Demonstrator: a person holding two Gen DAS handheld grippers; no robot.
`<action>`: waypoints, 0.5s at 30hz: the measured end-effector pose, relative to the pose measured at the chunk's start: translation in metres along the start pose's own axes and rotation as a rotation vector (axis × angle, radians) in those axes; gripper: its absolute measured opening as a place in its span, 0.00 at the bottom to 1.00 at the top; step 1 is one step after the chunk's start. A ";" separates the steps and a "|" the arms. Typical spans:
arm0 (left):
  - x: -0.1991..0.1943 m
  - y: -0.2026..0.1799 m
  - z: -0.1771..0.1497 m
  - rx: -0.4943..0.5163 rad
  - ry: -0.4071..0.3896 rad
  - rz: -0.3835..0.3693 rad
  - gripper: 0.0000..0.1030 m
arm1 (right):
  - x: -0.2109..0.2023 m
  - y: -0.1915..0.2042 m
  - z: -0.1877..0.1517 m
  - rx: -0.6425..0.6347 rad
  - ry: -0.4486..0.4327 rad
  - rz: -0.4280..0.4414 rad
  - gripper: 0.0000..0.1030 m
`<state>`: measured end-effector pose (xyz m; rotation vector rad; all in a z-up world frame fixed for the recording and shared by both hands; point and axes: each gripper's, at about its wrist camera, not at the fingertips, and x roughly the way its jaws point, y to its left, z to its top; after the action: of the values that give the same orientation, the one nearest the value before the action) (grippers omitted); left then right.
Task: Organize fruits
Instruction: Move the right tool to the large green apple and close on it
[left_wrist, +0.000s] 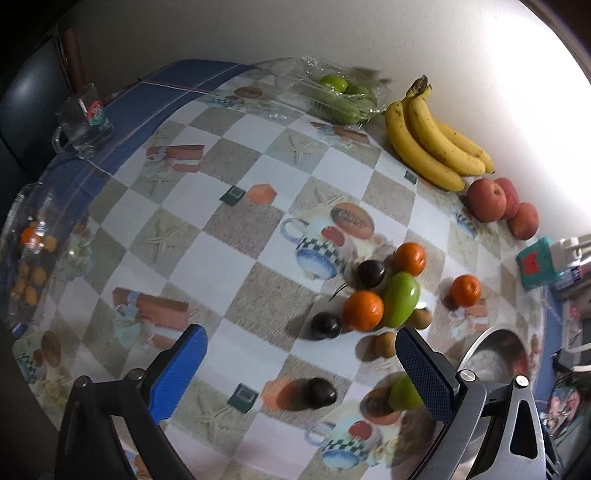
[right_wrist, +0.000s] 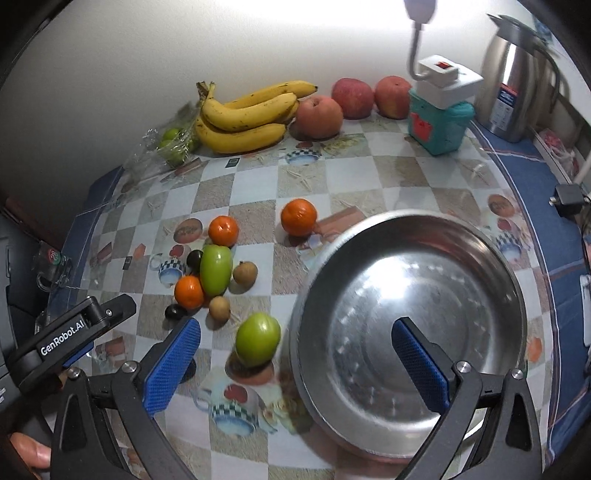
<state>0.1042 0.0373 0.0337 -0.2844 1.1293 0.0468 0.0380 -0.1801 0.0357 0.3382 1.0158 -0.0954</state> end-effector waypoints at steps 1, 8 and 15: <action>0.001 0.002 0.001 -0.008 0.007 -0.028 1.00 | 0.002 0.002 0.004 -0.001 -0.007 0.010 1.00; -0.013 0.007 0.006 -0.010 -0.045 -0.041 1.00 | 0.009 0.014 0.016 -0.032 -0.037 0.054 1.00; 0.003 0.013 0.007 -0.019 0.026 -0.033 1.00 | 0.028 0.031 0.002 -0.103 0.030 0.082 0.99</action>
<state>0.1092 0.0509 0.0312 -0.3215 1.1499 0.0245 0.0616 -0.1492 0.0206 0.2876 1.0309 0.0360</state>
